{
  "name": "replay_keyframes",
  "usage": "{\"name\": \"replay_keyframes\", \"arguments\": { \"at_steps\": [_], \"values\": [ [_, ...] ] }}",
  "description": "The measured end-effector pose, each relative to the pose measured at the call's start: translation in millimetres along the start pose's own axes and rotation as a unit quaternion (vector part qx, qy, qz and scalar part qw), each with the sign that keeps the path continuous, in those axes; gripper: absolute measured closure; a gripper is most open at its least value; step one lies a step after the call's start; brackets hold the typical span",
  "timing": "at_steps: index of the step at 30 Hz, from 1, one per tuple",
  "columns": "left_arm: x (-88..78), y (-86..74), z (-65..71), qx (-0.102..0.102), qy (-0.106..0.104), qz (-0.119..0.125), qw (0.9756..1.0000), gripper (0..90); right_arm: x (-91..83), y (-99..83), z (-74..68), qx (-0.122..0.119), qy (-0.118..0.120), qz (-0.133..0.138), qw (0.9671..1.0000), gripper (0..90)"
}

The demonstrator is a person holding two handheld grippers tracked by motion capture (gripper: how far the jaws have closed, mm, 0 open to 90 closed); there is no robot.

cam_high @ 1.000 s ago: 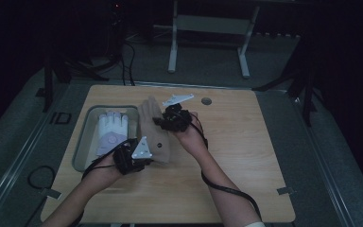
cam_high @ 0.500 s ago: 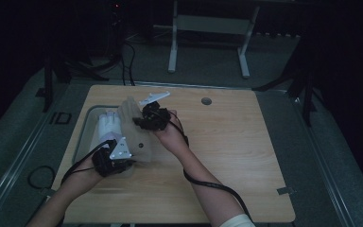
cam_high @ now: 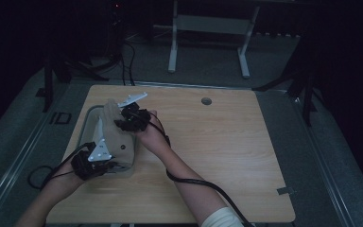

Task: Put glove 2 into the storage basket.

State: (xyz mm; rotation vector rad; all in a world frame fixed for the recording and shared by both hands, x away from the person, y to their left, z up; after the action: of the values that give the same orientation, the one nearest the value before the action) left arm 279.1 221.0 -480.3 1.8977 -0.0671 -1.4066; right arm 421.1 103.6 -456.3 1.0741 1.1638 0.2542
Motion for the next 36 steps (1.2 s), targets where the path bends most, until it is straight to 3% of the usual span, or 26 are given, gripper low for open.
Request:
{"name": "replay_keyframes", "arguments": {
  "at_steps": [7, 10, 14, 23, 26, 32, 36],
  "values": [
    [-0.7, -11.7, -9.5, -0.013, 0.010, -0.008, 0.9998, 81.5, 20.1, 4.4, -3.4, -0.001, 0.004, -0.008, 1.0000, 71.3],
    [1.6, -14.1, -14.3, -0.019, 0.008, -0.013, 0.9997, 81.5, 32.0, 1.7, -3.7, -0.009, -0.004, -0.020, 0.9997, 71.3],
    [8.0, -15.2, -18.0, -0.027, 0.002, -0.013, 0.9995, 81.4, 44.2, -3.3, 0.3, -0.004, -0.005, -0.031, 0.9995, 71.3],
    [20.5, -16.4, -18.9, -0.033, -0.005, -0.022, 0.9992, 81.2, 58.2, -9.2, 2.4, -0.014, -0.014, -0.040, 0.9990, 69.6],
    [23.8, -18.8, -19.7, -0.041, -0.012, -0.022, 0.9988, 80.8, 61.3, -12.6, 4.7, -0.008, -0.008, -0.043, 0.9990, 65.5],
    [22.9, -18.5, -21.3, -0.054, -0.020, -0.019, 0.9981, 77.3, 54.3, -8.7, 10.3, -0.008, -0.007, -0.034, 0.9993, 44.7],
    [17.6, -16.4, -22.9, -0.072, -0.016, -0.009, 0.9972, 63.8, 45.5, -5.6, 11.4, -0.006, -0.007, -0.026, 0.9996, 31.4]
  ]
}}
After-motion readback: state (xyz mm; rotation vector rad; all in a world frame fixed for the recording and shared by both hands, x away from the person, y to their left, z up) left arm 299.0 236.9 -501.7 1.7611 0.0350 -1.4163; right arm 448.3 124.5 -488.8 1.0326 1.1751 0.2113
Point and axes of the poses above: each handheld gripper's, and its own axes: x roughly forward along the jaws, y roughly out of its top, z roughly to its right, the point moved 3 cm from there along x, roughly forward along the jaws, and after that the axes turned 6 degrees about -y, right-handed, at the moved point
